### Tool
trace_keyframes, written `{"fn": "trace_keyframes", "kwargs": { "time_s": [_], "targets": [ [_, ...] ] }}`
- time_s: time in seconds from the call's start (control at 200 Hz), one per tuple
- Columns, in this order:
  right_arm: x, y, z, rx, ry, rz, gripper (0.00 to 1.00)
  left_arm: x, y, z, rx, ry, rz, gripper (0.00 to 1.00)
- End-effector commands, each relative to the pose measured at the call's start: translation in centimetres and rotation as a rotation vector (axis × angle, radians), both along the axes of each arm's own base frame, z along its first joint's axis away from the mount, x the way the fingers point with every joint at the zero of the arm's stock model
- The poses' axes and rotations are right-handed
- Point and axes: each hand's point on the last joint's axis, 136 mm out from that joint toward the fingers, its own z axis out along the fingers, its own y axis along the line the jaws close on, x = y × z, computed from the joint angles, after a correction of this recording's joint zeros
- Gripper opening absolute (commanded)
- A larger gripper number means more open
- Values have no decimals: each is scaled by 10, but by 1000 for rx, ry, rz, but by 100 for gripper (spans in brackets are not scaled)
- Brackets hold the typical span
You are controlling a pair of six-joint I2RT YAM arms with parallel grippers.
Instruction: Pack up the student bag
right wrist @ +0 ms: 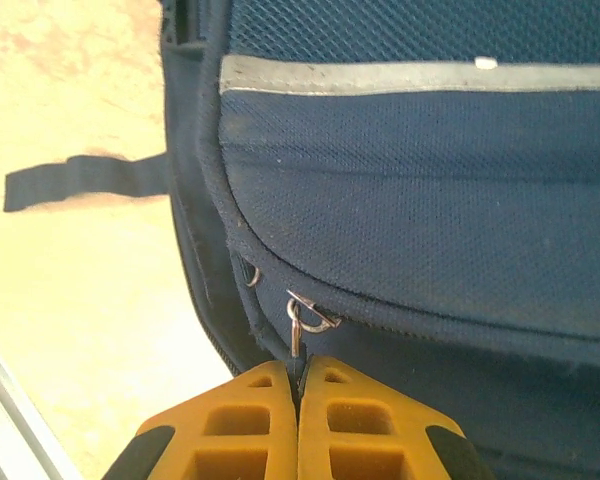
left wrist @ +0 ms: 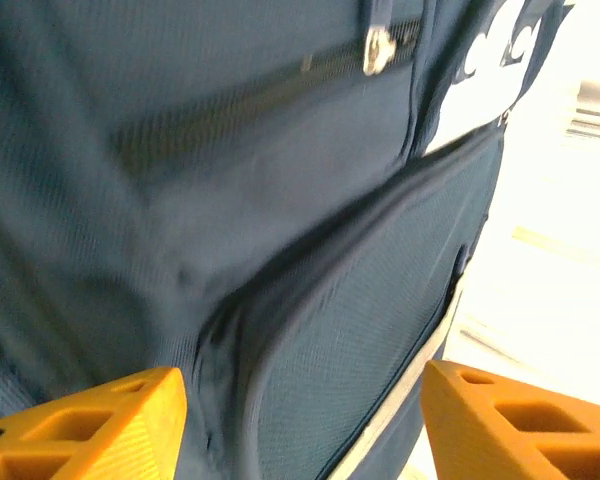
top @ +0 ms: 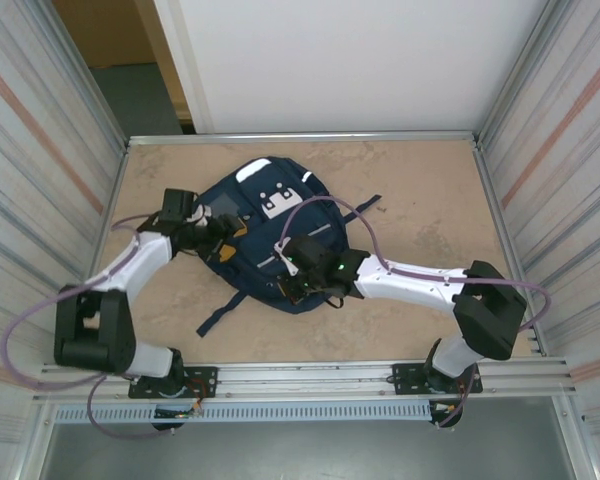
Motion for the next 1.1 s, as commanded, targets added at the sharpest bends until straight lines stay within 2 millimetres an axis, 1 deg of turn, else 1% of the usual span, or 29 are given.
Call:
{"fn": "trace_keyframes", "kwargs": {
  "time_s": [0.0, 0.075, 0.135, 0.205, 0.261, 0.331, 0.406, 0.456, 0.481, 0.581, 0.601, 0.666, 0.681, 0.687, 0.737, 0.842, 0.897, 0.947, 1.007, 1.082, 1.097],
  "targets": [
    [-7, 30, 19, 86, -6, 51, 0, -29, -10, -3, 55, 4, 14, 64],
    [-10, 35, 18, 103, 5, 61, 0, -40, -22, -6, 62, 5, 7, 62],
    [-14, 38, 16, 116, 23, 72, 0, -46, -29, -13, 68, 19, 9, 61],
    [-17, 41, 13, 126, 45, 75, 0, -46, -32, -22, 73, 23, 32, 58],
    [-19, 42, 12, 130, 57, 74, 0, -46, -33, -29, 67, 42, 49, 52],
    [-20, 42, 10, 129, 60, 63, 0, -42, -37, -28, 56, 36, 41, 40],
    [-16, 34, 5, 97, 58, 32, 0, -40, -36, -23, 76, 15, 21, 23],
    [-13, 24, 0, 59, 63, 11, 0, -39, -31, -18, 116, -5, 12, 5],
    [-11, 16, -4, 36, 70, -1, 0, -39, -28, -15, 136, -21, 8, 0],
    [1, -21, -18, -17, 95, -58, 0, -37, -19, 0, 189, -80, -35, 0],
    [4, -29, -18, -15, 95, -70, 0, -37, -17, 3, 195, -87, -46, 0],
    [14, -54, -23, -17, 103, -125, 0, -38, -14, 5, 193, -82, -88, 0],
    [16, -57, -22, -16, 102, -134, 0, -39, -14, 5, 188, -77, -97, 0],
    [18, -61, -23, -17, 103, -144, 0, -39, -14, 5, 186, -76, -100, 0],
    [26, -74, -24, -15, 100, -180, 0, -39, -13, 6, 167, -64, -123, 0],
    [42, -94, -33, -29, 84, -240, 0, -37, -14, 5, 132, -62, -177, 0],
    [48, -98, -37, -35, 90, -257, 0, -31, -14, 6, 128, -77, -212, 0],
    [52, -97, -37, -34, 95, -258, 0, -22, -12, 4, 129, -85, -234, 0],
    [50, -89, -34, -22, 97, -236, 0, -8, -7, 0, 123, -75, -258, 0],
    [47, -73, -29, 6, 92, -199, 0, 15, -1, 6, 97, -71, -284, 0],
    [46, -69, -29, 6, 92, -189, 0, 20, 0, 8, 95, -75, -284, 2]
  ]
}}
